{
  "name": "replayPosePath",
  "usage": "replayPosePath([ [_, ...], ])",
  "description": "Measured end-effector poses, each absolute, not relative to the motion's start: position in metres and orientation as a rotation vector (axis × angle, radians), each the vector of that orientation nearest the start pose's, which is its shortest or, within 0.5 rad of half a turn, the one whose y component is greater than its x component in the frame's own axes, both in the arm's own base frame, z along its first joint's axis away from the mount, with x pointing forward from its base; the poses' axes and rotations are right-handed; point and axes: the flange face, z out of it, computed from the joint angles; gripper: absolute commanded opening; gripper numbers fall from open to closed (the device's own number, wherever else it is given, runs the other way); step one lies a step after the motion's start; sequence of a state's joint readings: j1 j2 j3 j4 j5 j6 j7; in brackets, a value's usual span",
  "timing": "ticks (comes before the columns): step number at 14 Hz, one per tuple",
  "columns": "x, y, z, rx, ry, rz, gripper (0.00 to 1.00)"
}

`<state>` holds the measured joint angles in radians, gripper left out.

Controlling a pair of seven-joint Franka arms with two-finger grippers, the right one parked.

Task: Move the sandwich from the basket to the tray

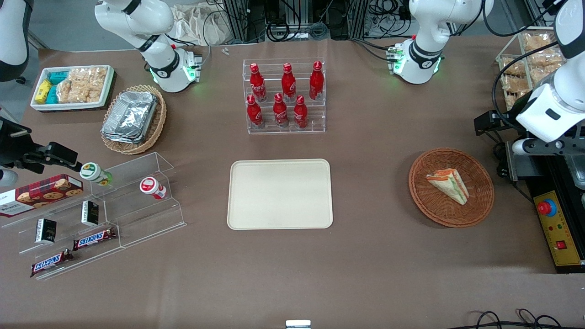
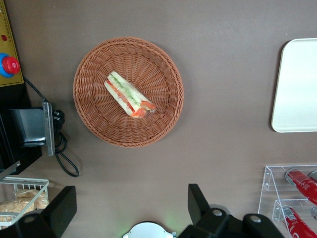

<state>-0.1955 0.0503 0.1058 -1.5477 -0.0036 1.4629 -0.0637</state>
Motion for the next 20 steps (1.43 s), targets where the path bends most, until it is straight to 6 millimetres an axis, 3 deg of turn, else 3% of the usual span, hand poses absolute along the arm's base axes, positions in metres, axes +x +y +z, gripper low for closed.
replayPosePath([
  [8,0.554,-0.052,0.599,-3.123,0.036,0.214,1.00],
  [12,0.553,-0.012,0.593,-3.118,-0.084,0.281,1.00],
  [15,0.557,0.011,0.555,-3.090,-0.203,0.389,1.00],
  [20,0.563,0.015,0.448,-2.997,-0.610,0.371,1.00],
])
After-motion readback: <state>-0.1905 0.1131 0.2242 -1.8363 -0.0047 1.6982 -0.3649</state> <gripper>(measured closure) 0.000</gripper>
